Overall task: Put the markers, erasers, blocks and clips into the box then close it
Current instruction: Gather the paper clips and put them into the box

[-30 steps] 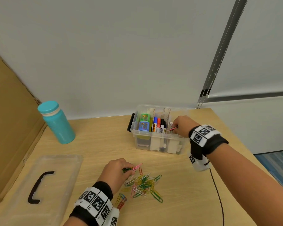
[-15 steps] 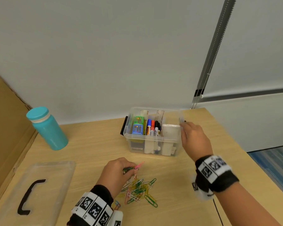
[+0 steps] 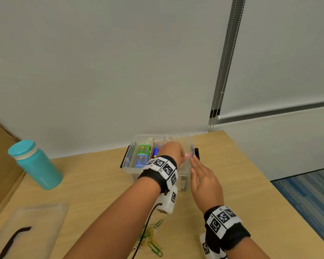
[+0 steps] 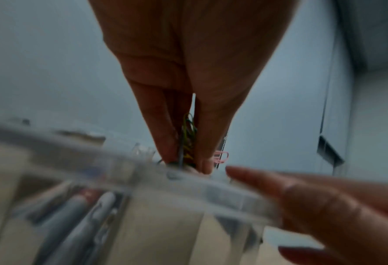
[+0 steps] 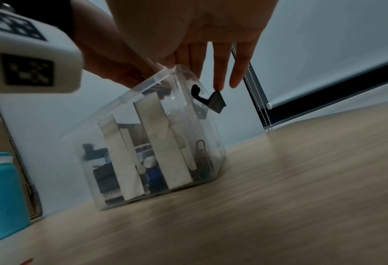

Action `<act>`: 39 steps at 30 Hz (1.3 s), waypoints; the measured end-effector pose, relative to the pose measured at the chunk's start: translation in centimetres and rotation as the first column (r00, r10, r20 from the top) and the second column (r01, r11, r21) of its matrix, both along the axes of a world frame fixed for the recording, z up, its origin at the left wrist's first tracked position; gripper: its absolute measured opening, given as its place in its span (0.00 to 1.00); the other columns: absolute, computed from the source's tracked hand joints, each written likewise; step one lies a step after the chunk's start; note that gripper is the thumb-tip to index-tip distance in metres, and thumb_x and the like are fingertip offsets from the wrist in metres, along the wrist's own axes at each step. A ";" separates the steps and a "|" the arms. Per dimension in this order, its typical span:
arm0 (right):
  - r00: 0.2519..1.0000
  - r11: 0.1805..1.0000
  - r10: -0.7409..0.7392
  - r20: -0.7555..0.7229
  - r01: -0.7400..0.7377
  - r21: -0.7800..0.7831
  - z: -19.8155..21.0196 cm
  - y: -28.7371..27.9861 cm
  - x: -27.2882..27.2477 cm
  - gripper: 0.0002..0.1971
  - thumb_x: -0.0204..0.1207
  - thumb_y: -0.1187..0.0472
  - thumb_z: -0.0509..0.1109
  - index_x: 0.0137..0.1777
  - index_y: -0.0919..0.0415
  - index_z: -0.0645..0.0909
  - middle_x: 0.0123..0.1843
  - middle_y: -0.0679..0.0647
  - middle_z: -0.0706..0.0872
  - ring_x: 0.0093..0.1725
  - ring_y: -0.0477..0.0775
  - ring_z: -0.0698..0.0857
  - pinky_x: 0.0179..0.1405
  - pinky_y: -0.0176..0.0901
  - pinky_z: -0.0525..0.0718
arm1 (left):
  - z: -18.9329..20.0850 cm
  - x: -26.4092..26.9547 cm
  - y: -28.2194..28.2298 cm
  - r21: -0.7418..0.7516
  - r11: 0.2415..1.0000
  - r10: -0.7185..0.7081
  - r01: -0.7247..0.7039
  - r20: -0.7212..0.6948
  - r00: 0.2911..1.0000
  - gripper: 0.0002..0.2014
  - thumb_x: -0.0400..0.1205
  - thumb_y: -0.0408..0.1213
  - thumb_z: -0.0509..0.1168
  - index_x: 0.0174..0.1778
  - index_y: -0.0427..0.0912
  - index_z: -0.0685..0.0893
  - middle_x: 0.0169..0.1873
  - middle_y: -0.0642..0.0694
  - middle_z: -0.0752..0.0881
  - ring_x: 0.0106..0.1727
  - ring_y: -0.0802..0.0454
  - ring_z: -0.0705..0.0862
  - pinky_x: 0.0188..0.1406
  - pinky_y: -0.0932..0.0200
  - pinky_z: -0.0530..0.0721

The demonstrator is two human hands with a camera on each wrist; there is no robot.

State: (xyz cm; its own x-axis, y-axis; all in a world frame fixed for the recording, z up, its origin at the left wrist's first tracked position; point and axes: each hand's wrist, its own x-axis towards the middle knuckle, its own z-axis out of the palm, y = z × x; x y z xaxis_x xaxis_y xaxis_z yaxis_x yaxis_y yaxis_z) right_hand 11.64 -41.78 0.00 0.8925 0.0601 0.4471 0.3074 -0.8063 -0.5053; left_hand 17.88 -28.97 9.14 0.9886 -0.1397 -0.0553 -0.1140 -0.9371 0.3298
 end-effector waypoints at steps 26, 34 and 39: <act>0.976 0.969 0.186 0.112 -0.163 -0.188 0.8 3.0 -4.3 0.22 0.75 0.66 0.68 0.70 0.58 0.76 0.69 0.53 0.77 0.65 0.57 0.75 0.65 0.53 0.79 | -6.4 -17.7 16.1 -0.006 0.982 0.184 -0.191 -0.231 0.955 0.15 0.77 0.53 0.68 0.59 0.58 0.80 0.51 0.61 0.82 0.44 0.62 0.80 0.49 0.63 0.80; 0.606 0.638 0.381 -0.698 -0.719 -0.277 -2.3 7.7 -7.5 0.54 0.63 0.40 0.78 0.82 0.41 0.47 0.80 0.48 0.55 0.77 0.55 0.59 0.72 0.56 0.73 | -9.9 -21.4 17.3 0.130 0.989 0.120 -0.066 -0.468 0.876 0.54 0.59 0.59 0.79 0.78 0.51 0.60 0.67 0.53 0.65 0.65 0.51 0.76 0.67 0.54 0.77; 0.622 0.681 0.379 -0.685 -0.689 -0.248 -3.2 9.5 -7.5 0.39 0.69 0.44 0.75 0.79 0.43 0.62 0.70 0.51 0.64 0.69 0.54 0.64 0.70 0.48 0.72 | -11.1 -21.0 16.8 -0.072 0.980 0.134 -0.185 -0.448 0.884 0.39 0.65 0.45 0.81 0.69 0.51 0.68 0.60 0.53 0.70 0.52 0.55 0.76 0.54 0.64 0.79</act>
